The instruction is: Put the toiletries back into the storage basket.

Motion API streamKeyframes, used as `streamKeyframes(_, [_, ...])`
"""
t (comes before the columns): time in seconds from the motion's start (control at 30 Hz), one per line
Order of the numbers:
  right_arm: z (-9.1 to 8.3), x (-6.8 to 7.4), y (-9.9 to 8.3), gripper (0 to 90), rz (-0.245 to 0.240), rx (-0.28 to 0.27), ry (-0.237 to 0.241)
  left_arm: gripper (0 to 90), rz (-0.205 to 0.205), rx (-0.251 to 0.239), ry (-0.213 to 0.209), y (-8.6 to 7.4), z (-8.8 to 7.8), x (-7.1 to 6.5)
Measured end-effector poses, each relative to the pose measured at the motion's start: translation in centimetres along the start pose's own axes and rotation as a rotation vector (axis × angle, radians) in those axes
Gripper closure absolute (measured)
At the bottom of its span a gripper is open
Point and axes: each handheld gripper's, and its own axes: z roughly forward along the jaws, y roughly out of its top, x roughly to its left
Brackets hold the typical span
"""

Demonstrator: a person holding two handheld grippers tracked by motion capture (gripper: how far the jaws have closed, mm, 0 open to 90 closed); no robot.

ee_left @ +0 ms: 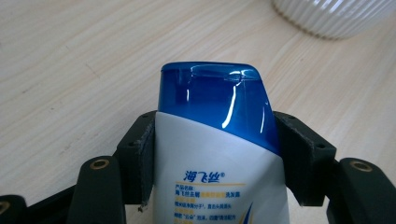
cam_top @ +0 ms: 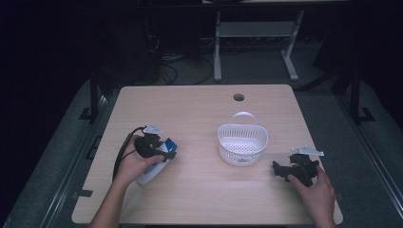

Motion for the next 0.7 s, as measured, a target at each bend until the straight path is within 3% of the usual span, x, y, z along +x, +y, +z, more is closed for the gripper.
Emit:
streamKeyframes(0.27, [0.0, 0.0, 0.0, 0.5, 0.0, 0.0, 0.0, 36.9, -0.016, -0.12, -0.087, -0.4, -2.0, 0.8])
streamKeyframes(0.7, [0.0, 0.0, 0.0, 0.4, 0.0, 0.0, 0.0, 37.2, -0.027, -0.275, -0.168, -0.6, -4.7, 1.5])
